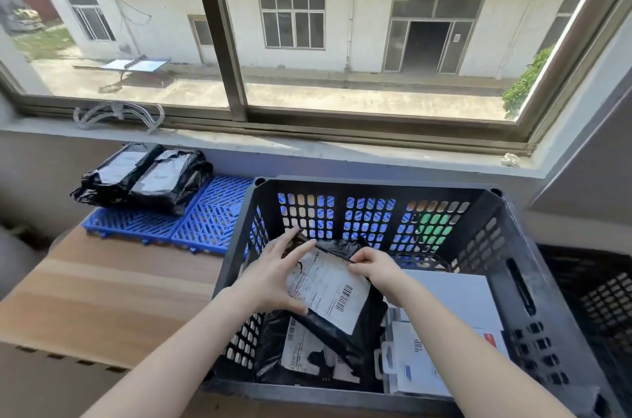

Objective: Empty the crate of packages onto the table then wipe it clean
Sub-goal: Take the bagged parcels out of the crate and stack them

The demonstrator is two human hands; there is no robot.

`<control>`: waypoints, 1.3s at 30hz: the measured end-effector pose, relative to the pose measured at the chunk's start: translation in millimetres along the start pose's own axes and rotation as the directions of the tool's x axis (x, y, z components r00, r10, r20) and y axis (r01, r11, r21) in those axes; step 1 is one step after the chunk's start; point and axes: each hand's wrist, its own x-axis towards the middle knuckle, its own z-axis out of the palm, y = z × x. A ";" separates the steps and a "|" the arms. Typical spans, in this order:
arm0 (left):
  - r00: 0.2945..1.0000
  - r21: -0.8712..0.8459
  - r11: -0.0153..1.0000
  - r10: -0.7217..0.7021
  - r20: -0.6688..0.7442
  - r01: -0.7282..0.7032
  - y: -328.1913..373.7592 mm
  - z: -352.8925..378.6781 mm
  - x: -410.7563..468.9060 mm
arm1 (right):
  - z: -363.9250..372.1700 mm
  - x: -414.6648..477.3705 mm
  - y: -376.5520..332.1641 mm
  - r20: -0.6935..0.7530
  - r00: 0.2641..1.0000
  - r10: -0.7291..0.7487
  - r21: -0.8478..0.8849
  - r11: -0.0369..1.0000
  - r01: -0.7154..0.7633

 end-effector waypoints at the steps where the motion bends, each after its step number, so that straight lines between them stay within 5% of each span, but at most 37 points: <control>1: 0.999 0.000 1.000 0.010 -0.051 -0.010 -0.7 0.2 -0.1 | -1.2 -1.0 0.6 -0.024 1.000 0.003 0.030 1.000 -0.002; 4: 0.963 0.011 1.000 0.021 -0.268 -0.019 -0.6 0.5 0.3 | -6.2 -2.5 0.6 -0.095 0.995 0.038 0.199 0.980 -0.019; 7: 0.852 -0.007 1.000 -0.002 -0.523 -0.002 2.4 0.1 4.7 | -11.1 -6.5 -6.6 -0.085 0.994 0.070 0.394 0.918 -0.031; 11: 0.766 -0.098 0.995 -0.086 -0.638 0.029 14.5 -6.9 5.8 | -14.0 -11.9 -14.1 -0.037 0.998 0.046 0.501 0.865 -0.021; 20: 0.767 -0.312 0.950 -0.179 -0.617 -0.029 24.4 -13.9 -1.6 | -14.1 -23.3 -25.2 -0.008 1.000 -0.006 0.547 0.837 0.009; 39: 0.829 -0.429 0.868 -0.037 -0.559 -0.251 -47.9 -81.3 -51.3 | 61.5 -53.3 -116.0 -0.037 0.971 -0.237 0.642 0.739 0.205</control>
